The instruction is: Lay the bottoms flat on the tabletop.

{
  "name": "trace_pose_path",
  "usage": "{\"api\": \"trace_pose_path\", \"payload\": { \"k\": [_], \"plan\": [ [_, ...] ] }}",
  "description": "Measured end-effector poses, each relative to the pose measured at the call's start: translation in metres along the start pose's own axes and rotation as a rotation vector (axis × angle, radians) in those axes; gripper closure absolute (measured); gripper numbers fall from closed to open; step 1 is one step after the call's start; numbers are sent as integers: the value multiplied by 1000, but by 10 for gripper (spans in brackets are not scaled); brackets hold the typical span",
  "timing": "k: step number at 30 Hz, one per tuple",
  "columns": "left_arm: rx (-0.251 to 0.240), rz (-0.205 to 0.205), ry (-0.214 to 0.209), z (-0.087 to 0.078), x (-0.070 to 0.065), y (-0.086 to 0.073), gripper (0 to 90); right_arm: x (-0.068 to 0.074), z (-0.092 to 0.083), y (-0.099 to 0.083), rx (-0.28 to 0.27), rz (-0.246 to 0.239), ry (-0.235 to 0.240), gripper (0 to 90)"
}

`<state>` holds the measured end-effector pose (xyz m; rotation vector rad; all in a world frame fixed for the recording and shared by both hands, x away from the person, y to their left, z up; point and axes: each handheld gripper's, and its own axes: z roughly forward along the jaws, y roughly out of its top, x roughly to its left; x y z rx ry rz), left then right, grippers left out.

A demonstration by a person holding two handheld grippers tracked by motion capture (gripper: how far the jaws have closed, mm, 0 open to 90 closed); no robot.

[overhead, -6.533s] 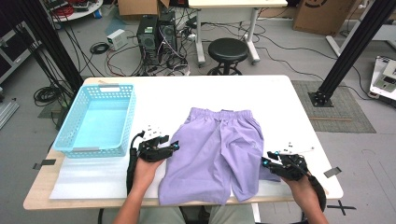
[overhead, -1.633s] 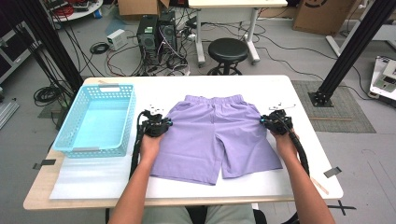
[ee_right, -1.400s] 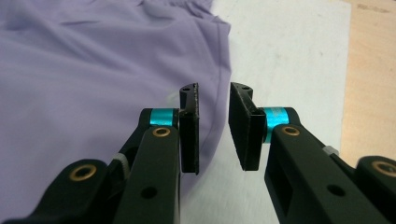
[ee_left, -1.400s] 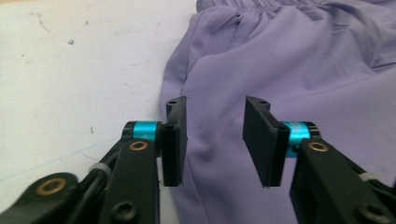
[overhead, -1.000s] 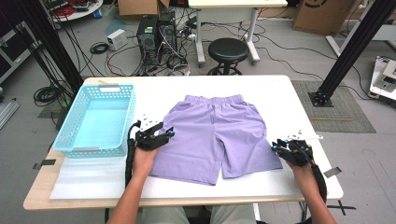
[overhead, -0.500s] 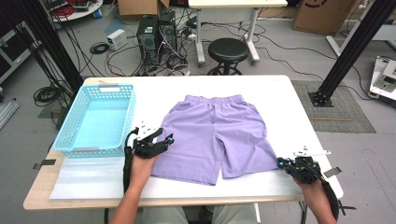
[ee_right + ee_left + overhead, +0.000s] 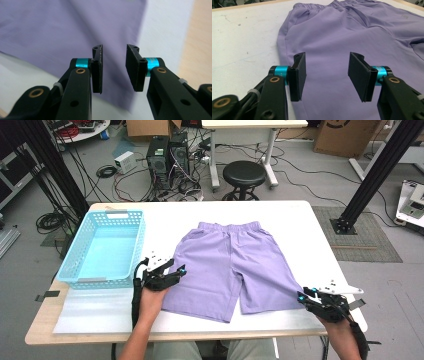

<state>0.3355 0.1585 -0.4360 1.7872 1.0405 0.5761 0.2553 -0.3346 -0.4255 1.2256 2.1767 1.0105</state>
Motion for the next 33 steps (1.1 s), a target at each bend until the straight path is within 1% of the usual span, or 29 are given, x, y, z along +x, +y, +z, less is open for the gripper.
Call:
{"api": "trace_pose_path", "payload": {
  "k": [1, 2, 4, 6, 7, 8, 11, 13, 15, 17, 18, 19, 21, 23, 24, 25, 27, 28, 29, 32, 33],
  "plan": [
    [-1, 5, 0, 0, -1, 0, 483, 6, 3, 4, -13, -12, 24, 672],
    [0, 7, -1, -1, -1, -1, 478, 14, 8, 8, -25, -27, 51, 667],
    [0, 4, -2, -1, 0, -2, 473, 29, 18, 15, -35, -67, 95, 665],
    [-1, -1, -4, -3, 1, -3, 463, 43, 27, 21, -43, -102, 124, 661],
    [-3, -7, -6, -3, 1, -3, 455, 50, 33, 25, -34, -120, 140, 646],
    [-8, -10, -5, -4, 2, -3, 449, 54, 36, 27, -28, -127, 147, 642],
    [-25, -22, -12, -7, 4, -4, 406, 69, 47, 34, -15, -156, 189, 642],
    [-24, -35, -10, -9, 5, -5, 365, 78, 53, 38, -8, -162, 225, 639],
    [-26, -43, -3, -10, 6, -6, 352, 87, 57, 40, -4, -171, 263, 640],
    [-20, -39, -2, -12, 6, -8, 348, 95, 61, 41, 9, -194, 295, 651],
    [-17, -34, -1, -13, 6, -9, 348, 100, 62, 41, 18, -205, 303, 661],
    [-17, -30, -4, -14, 6, -9, 352, 104, 63, 40, 23, -214, 309, 667],
    [-22, -32, -8, -16, 5, -11, 364, 109, 67, 37, 49, -227, 318, 674],
    [-23, -28, -13, -19, 5, -12, 377, 114, 70, 34, 79, -238, 305, 679],
    [-25, -27, -13, -20, 5, -12, 382, 115, 72, 33, 86, -244, 305, 698],
    [-28, -26, -19, -22, 5, -13, 383, 116, 72, 32, 74, -245, 310, 743],
    [-27, -25, -26, -24, 5, -14, 386, 117, 71, 31, 80, -240, 332, 859],
    [-26, -22, -32, -25, 5, -15, 386, 119, 70, 30, 70, -250, 328, 875],
    [-24, -20, -39, -26, 5, -16, 390, 121, 69, 29, 73, -247, 324, 882],
    [-17, -10, -50, -30, 4, -17, 393, 124, 66, 28, 94, -236, 369, 884],
    [-17, -8, -55, -30, 4, -18, 393, 126, 64, 27, 92, -239, 378, 882]
  ]
}}
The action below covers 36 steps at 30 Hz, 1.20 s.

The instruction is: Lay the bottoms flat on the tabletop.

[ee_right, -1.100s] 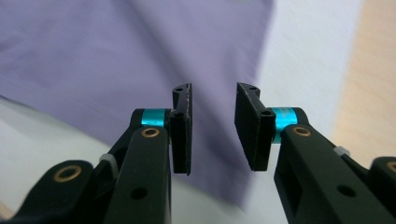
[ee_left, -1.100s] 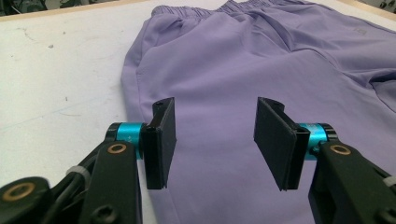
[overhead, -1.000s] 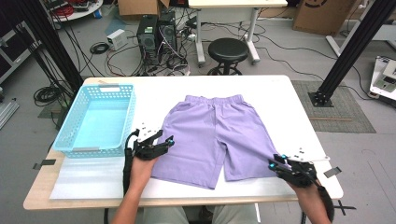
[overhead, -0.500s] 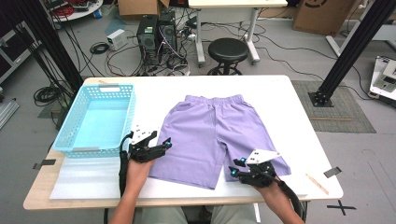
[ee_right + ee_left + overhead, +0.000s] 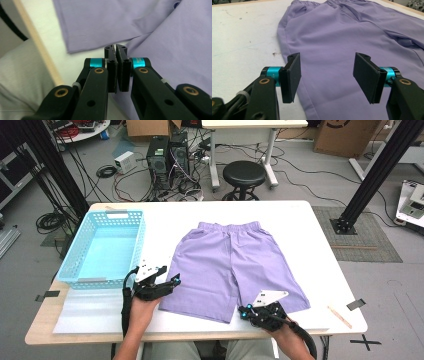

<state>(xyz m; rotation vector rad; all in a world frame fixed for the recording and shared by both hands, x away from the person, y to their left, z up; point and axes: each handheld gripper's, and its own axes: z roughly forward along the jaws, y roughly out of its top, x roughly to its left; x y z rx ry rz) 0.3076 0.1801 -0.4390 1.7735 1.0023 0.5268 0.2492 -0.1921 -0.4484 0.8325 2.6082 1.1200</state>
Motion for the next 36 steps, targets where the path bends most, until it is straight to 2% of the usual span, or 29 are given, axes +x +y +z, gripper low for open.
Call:
{"api": "trace_pose_path", "payload": {
  "k": [2, 3, 5, 7, 9, 11, 15, 17, 23, 24, 27, 29, 31, 33, 34, 36],
  "plan": [
    [3, 6, -14, -2, -2, -1, 393, 5, 0, -1, -5, -10, 44, 835],
    [5, 7, -20, -3, -2, -2, 393, 7, -1, -1, -8, -13, 47, 776],
    [8, 8, -28, -5, -4, -3, 392, 6, -4, 0, -29, -6, 44, 733],
    [12, 0, -39, -7, -5, -5, 394, -1, -11, 0, -68, 17, 18, 691],
    [21, -1, -51, -9, -7, -7, 436, -10, -20, -1, -113, 50, -20, 668],
    [35, -5, -62, -10, -9, -10, 456, -23, -31, -4, -148, 83, -78, 663],
    [72, -6, -54, -13, -11, -16, 477, -51, -47, -13, -170, 145, -199, 625],
    [100, -1, -42, -15, -12, -18, 492, -62, -52, -17, -168, 158, -248, 624],
    [154, 1, -29, -24, -15, -24, 532, -89, -62, -29, -164, 221, -304, 619],
    [159, -1, -21, -24, -15, -25, 531, -90, -63, -30, -165, 225, -307, 619],
    [221, 2, 20, -26, -17, -29, 532, -92, -66, -31, -167, 223, -321, 619],
    [208, 12, 27, -28, -17, -32, 542, -91, -66, -31, -164, 221, -324, 619],
    [205, 15, 51, -30, -17, -33, 608, -91, -66, -31, -161, 218, -325, 614],
    [209, 33, 78, -32, -17, -34, 738, -90, -64, -31, -156, 213, -326, 608],
    [216, 41, 78, -33, -17, -33, 874, -90, -64, -30, -154, 210, -329, 607],
    [229, 47, 73, -34, -18, -32, 889, -90, -64, -30, -152, 206, -331, 608]
  ]
}}
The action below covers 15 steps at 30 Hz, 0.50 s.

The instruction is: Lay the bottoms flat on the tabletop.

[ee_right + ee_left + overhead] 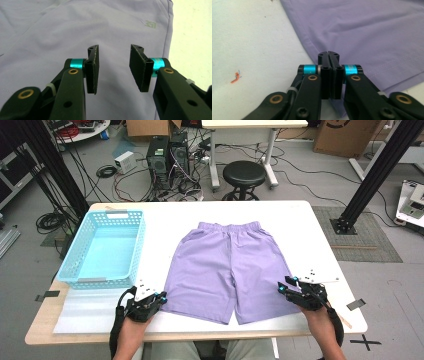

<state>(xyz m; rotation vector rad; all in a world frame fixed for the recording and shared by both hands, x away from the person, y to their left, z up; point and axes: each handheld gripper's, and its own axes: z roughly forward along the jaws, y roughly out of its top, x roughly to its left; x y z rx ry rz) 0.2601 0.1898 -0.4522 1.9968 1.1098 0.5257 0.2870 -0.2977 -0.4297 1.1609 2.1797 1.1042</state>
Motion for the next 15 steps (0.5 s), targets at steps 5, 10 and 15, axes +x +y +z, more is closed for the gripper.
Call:
{"api": "trace_pose_path", "payload": {
  "k": [5, 10, 15],
  "plan": [
    [-1, -12, 6, -11, 8, -4, 890, -6, -3, -3, 3, 6, -18, 608],
    [-26, -46, -18, -16, 14, -9, 828, -15, -8, -7, 16, 38, -40, 599],
    [-94, -65, -50, -17, 13, -5, 607, -24, -12, -14, 63, 60, -60, 591]
  ]
}}
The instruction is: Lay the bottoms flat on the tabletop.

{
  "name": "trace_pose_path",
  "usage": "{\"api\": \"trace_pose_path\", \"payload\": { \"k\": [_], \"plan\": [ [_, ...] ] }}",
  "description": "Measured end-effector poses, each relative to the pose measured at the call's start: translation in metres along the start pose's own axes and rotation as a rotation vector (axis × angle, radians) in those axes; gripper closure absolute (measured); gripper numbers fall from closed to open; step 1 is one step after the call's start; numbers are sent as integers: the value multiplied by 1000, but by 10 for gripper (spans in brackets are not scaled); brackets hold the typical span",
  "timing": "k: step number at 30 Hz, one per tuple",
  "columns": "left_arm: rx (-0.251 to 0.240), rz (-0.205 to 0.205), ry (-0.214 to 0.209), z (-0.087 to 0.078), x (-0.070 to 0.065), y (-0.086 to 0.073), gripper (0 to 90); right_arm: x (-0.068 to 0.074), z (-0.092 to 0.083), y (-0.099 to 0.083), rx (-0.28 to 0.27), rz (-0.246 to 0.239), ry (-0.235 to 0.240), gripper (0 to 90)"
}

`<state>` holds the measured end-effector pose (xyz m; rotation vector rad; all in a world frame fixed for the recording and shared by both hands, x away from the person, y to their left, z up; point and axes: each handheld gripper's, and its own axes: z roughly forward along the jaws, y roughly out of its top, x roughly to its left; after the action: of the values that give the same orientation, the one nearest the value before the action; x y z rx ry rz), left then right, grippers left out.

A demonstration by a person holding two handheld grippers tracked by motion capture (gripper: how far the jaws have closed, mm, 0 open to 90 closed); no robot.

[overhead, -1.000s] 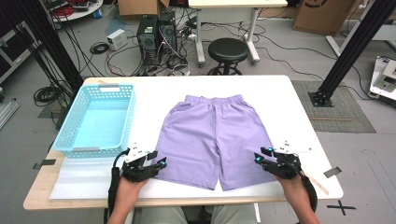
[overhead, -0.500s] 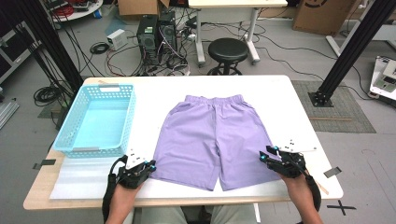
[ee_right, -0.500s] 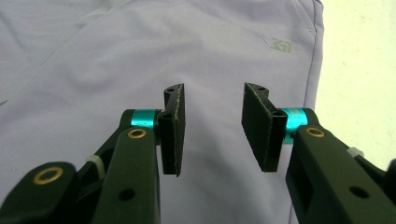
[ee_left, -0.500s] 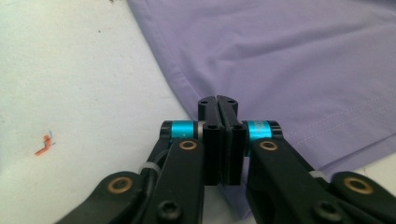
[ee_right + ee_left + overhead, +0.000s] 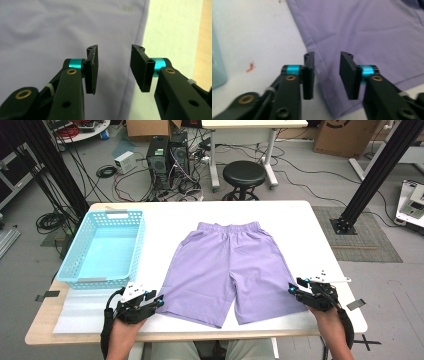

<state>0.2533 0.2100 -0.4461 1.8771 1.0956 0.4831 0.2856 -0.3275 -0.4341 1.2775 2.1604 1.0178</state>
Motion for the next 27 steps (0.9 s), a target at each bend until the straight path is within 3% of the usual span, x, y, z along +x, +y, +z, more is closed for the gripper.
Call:
{"api": "trace_pose_path", "payload": {
  "k": [7, 9, 11, 13, 15, 17, 20, 24, 27],
  "plan": [
    [-79, -24, -26, 4, 1, 7, 510, -8, 7, -10, 100, 25, -28, 695],
    [-81, -23, -27, 7, 1, 8, 501, -10, 5, -12, 104, 23, -28, 884],
    [-80, -19, -30, 9, -1, 9, 501, -12, 2, -11, 124, 33, -37, 900],
    [-79, -14, -31, 10, -2, 9, 501, -12, -1, -11, 143, 26, -59, 900],
    [-78, -12, -27, 11, -2, 9, 499, -14, -4, -11, 149, 31, -49, 887],
    [-71, -18, -20, 11, -1, 8, 498, -14, -5, -12, 117, 44, -33, 730],
    [-55, -29, -4, 11, 0, 7, 499, -11, -6, -10, 72, 38, -14, 653],
    [-19, -61, 8, 14, 4, 5, 510, -7, -5, -10, 60, 25, -30, 613],
    [15, -66, 20, 15, 4, 4, 552, -12, -4, -14, 74, 58, -30, 602]
  ]
}}
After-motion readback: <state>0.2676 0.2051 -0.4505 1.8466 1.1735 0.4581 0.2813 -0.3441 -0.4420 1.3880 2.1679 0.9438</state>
